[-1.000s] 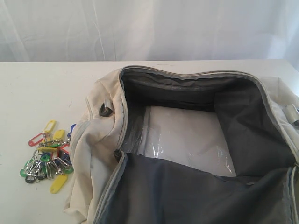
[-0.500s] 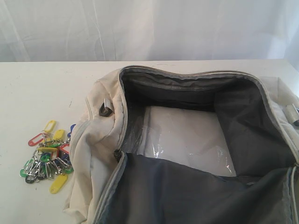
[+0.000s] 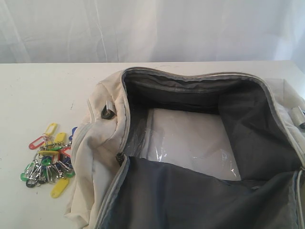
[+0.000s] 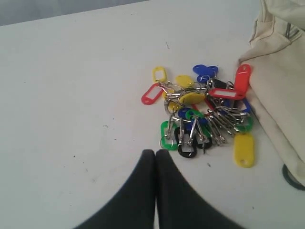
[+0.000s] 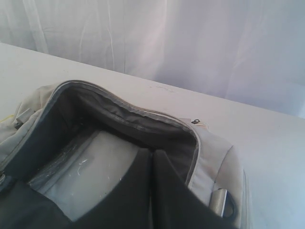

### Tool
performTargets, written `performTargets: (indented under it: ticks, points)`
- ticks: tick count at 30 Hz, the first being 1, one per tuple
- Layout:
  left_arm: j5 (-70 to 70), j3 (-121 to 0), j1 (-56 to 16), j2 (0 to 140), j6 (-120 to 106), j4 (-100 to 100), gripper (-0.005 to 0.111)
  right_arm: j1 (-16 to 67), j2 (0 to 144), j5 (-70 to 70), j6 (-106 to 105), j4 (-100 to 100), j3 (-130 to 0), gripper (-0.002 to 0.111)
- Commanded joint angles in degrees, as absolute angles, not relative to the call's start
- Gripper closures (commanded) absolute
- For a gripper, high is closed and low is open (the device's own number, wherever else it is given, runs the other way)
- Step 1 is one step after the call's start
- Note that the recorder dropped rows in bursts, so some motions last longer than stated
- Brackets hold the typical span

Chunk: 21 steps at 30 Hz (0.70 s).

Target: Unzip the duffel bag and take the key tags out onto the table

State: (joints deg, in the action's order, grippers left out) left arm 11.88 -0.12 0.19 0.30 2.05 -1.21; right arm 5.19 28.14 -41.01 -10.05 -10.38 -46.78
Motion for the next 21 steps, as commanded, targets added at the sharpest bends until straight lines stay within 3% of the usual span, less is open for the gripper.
performTargets:
  ticks: [1, 21]
  points:
    - [12.06, 0.00, 0.02, 0.00, 2.65, 1.24, 0.107, 5.30, 28.03, -40.66, -9.85, -10.51, -46.69, 0.108]
    - [12.06, 0.00, 5.71, 0.00, 2.65, -0.53, 0.107, -2.33, 21.01, -40.65, -9.85, -10.66, -46.69, 0.108]
